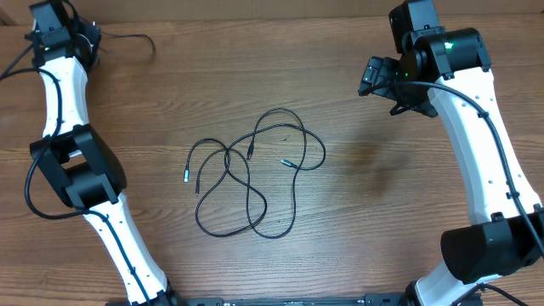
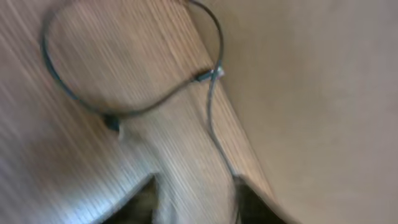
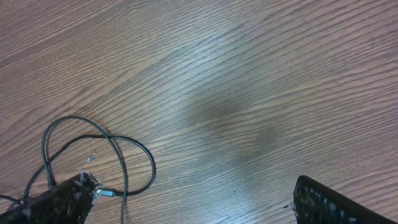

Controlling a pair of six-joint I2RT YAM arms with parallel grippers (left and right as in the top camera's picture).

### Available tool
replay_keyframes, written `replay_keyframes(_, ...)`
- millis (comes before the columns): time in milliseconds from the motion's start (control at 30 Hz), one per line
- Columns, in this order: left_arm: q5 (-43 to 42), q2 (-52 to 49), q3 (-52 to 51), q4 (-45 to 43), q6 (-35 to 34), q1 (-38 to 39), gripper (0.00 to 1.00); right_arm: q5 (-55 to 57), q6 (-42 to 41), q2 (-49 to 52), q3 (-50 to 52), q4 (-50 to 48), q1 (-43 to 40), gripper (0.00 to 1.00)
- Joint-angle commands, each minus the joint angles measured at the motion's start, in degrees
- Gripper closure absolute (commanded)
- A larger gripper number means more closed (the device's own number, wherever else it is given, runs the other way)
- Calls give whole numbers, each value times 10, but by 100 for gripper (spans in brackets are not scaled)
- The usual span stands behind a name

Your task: Untangle cables

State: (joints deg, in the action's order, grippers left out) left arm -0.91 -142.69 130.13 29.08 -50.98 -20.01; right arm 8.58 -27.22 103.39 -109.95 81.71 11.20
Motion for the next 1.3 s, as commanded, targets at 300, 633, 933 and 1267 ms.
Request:
replay_keyframes(300, -5, 17, 9, 106, 325, 29, 27, 8, -4, -1, -6, -2, -1, 0)
replay_keyframes(633, -489, 56, 12, 301, 449, 95, 1, 8, -4, -1, -6, -2, -1, 0)
replay_keyframes(933, -230, 46, -10, 398, 576, 301, 2, 8, -4, -1, -6, -2, -1, 0)
replay_keyframes(1267, -67, 19, -14, 348, 537, 437, 5, 8, -4, -1, -6, -2, -1, 0)
